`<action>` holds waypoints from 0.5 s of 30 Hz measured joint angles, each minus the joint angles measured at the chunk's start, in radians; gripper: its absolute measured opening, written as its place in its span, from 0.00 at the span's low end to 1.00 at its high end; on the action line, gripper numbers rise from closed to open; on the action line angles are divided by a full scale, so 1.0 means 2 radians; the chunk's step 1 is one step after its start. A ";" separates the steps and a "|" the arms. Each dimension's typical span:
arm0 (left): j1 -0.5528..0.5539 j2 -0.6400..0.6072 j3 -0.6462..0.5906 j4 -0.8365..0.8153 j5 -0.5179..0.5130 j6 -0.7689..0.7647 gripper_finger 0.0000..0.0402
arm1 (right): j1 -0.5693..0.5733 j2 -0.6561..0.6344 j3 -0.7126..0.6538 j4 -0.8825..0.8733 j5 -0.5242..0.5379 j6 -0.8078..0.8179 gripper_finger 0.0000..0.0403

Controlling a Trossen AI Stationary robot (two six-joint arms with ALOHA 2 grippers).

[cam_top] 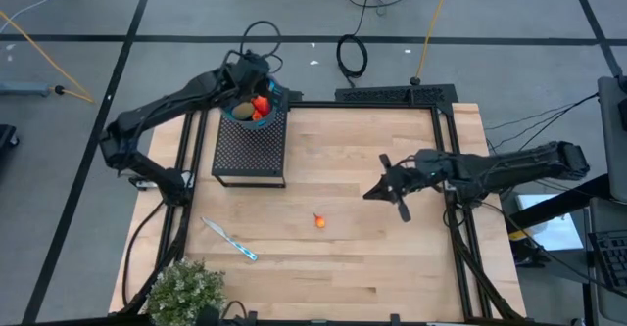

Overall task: Pick & Place Fruit
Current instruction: Put the pear into the blue strainer bowl on the shelf

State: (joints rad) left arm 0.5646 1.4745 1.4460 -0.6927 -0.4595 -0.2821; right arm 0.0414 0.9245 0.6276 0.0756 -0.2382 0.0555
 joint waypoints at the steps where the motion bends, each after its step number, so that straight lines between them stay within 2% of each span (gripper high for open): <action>1: 0.003 0.003 0.000 -0.001 0.000 0.000 0.00 | -0.002 -0.013 -0.010 0.006 0.000 0.001 0.00; 10: 0.014 0.028 0.000 0.001 0.004 0.000 0.00 | -0.014 -0.131 -0.133 0.099 0.003 0.084 0.00; 15: 0.015 0.036 0.000 0.002 -0.008 -0.001 0.00 | -0.014 -0.174 -0.178 0.152 0.020 0.109 0.00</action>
State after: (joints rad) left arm 0.5945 1.5471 1.4460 -0.6891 -0.4752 -0.2849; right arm 0.0128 0.5767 0.2719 0.3789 -0.1974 0.2744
